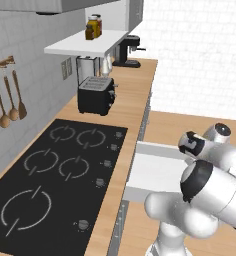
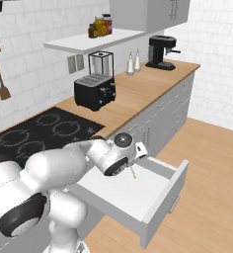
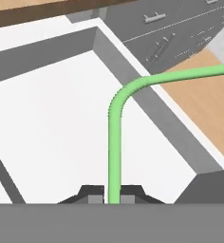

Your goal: Take a straw from the drawer in front and place it inside the glass cup on the dining counter.

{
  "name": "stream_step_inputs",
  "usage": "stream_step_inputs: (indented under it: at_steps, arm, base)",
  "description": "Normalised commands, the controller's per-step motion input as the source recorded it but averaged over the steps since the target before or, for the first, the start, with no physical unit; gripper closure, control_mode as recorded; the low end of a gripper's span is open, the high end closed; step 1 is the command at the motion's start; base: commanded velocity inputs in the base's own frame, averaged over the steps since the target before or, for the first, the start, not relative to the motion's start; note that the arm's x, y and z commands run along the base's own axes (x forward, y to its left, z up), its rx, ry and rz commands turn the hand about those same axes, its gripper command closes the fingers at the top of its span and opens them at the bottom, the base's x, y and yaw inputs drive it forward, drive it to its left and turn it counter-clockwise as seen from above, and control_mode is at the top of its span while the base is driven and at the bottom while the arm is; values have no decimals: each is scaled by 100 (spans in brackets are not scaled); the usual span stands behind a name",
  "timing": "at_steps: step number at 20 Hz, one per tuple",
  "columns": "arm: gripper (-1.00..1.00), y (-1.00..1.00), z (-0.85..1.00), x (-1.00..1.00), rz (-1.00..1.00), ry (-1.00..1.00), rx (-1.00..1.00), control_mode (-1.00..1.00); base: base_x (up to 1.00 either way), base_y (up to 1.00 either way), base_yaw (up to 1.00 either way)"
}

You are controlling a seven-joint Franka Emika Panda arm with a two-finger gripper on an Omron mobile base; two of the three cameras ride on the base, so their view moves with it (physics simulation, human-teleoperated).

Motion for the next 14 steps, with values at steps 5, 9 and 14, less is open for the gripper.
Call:
stream_step_inputs:
  at_steps: [5, 9, 14]
  arm:
    - [100, 0, 100, -30, 0, -3, 0, -100]
    - [100, 2, 100, -29, 0, -1, 0, -100]
    - [100, 9, 89, -38, 0, 0, 0, -100]
  base:
    - [0, 0, 0]
    - [0, 0, 0]
    - [0, 0, 0]
